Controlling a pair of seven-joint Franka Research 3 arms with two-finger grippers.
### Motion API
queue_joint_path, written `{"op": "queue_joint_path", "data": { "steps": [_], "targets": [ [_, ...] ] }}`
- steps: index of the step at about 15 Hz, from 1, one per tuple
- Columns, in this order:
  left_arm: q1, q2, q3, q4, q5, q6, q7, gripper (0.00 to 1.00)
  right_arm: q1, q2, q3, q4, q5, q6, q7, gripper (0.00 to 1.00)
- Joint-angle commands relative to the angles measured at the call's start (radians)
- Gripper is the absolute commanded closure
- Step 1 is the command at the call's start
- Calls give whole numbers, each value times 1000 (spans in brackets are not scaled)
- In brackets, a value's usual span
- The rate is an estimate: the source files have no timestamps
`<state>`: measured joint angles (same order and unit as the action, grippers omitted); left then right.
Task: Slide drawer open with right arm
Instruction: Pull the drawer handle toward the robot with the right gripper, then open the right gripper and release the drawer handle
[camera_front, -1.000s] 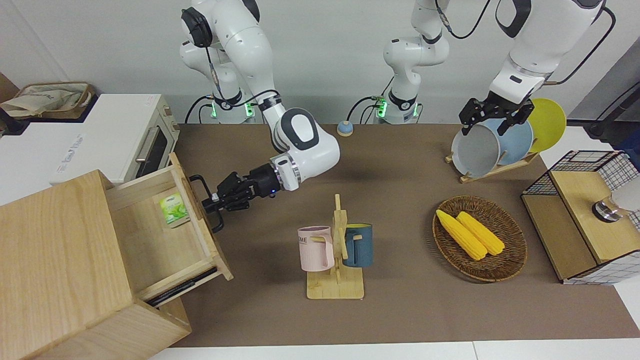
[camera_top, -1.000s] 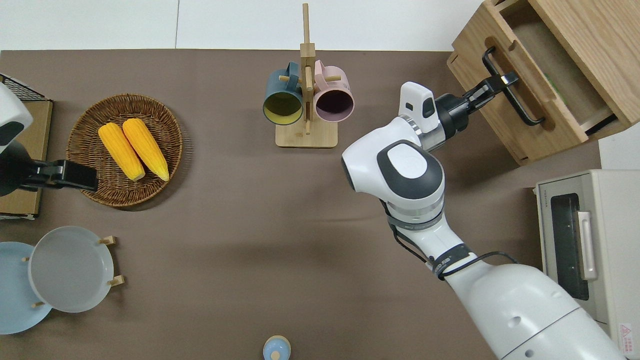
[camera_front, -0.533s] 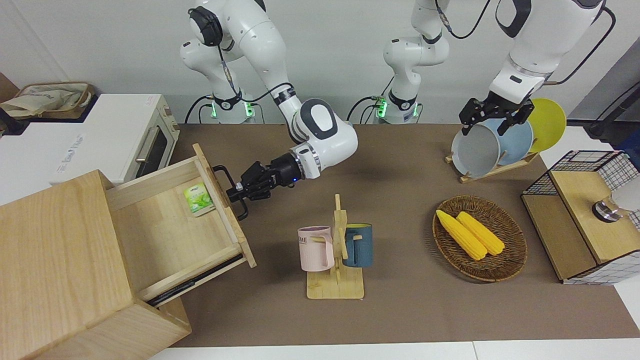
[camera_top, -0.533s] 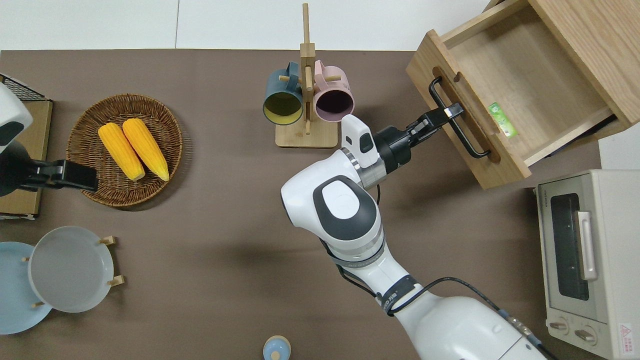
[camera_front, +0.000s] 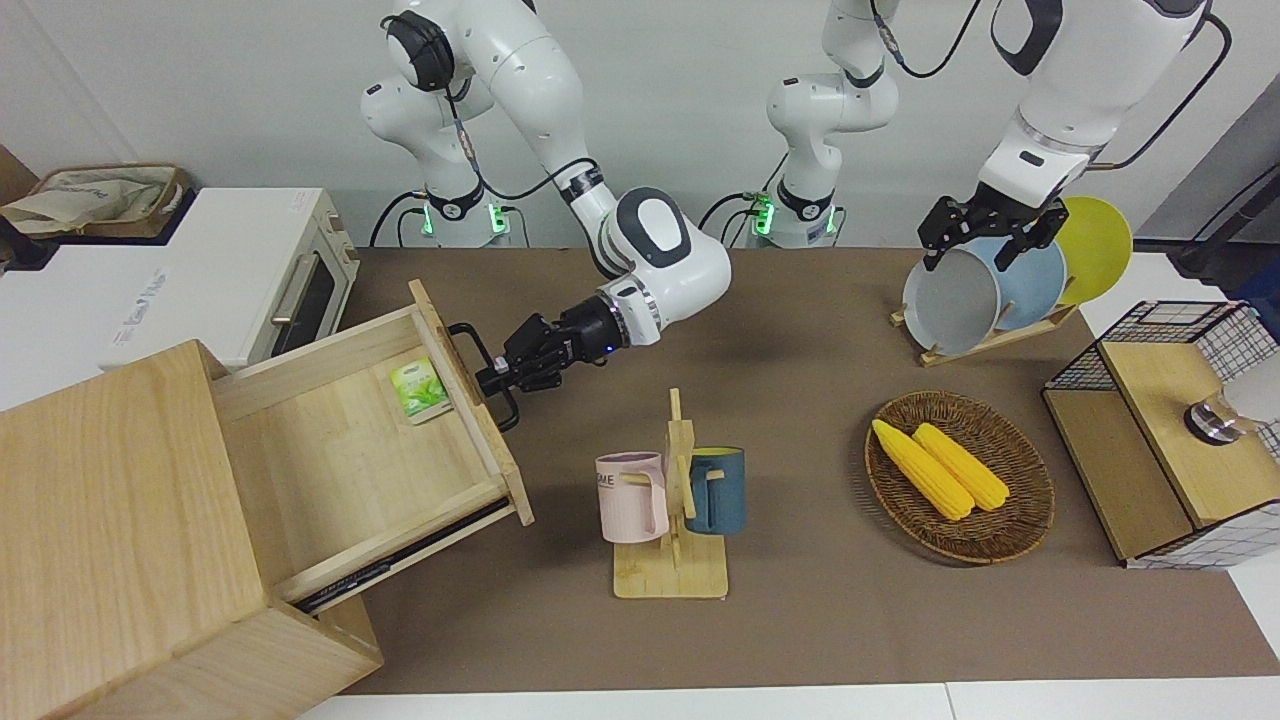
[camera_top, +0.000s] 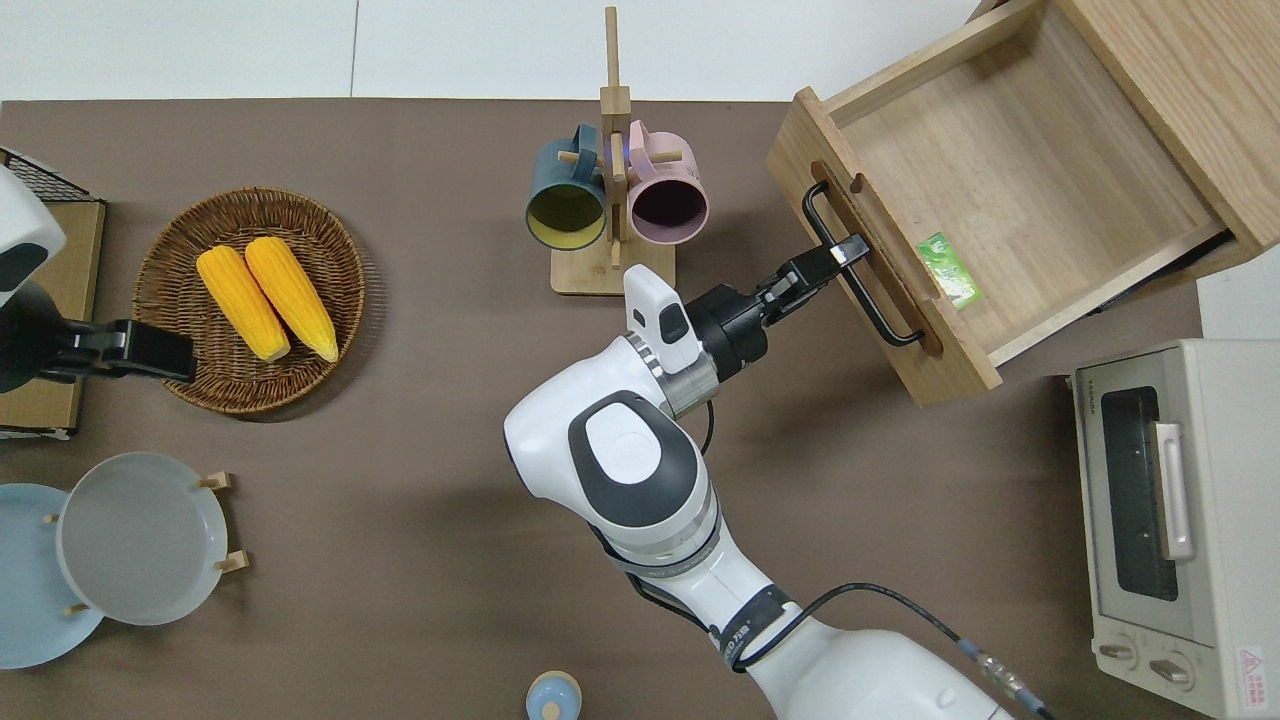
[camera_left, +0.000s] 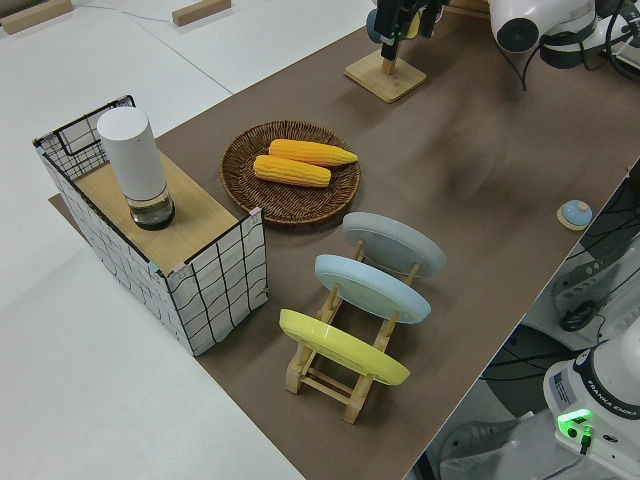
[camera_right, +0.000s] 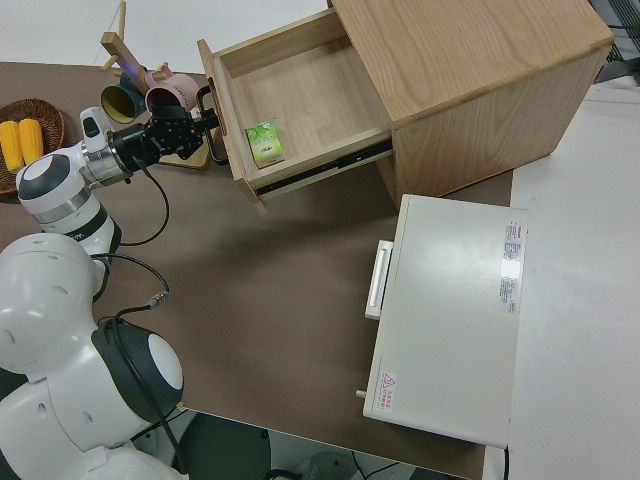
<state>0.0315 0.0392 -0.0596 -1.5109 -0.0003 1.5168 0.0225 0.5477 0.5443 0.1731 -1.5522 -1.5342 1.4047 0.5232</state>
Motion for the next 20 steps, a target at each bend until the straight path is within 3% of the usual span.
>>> {"op": "queue_joint_path", "data": {
  "steps": [1,4,6,8,9,16,20],
  "targets": [
    [4,11,-6,26,17,-20,10,7,32,-10,-4,23,-7,13,-34,1000],
    [4,11,-6,24,17,-20,10,7,34,-10,-4,24,0,13,-31,984],
    [4,11,-6,26,17,-20,10,7,34,-9,-4,29,0,13,-31,876],
    [4,11,-6,26,17,-20,10,7,32,-9,-7,29,-1,13,-23,211],
    [4,11,-6,26,17,-20,10,7,32,-9,-9,29,0,13,-22,17],
    [4,11,-6,24,17,-20,10,7,32,-9,-11,30,2,13,-20,15],
    [4,11,-6,24,17,-20,10,5,50,-10,-9,41,60,11,0,15]
  ]
}}
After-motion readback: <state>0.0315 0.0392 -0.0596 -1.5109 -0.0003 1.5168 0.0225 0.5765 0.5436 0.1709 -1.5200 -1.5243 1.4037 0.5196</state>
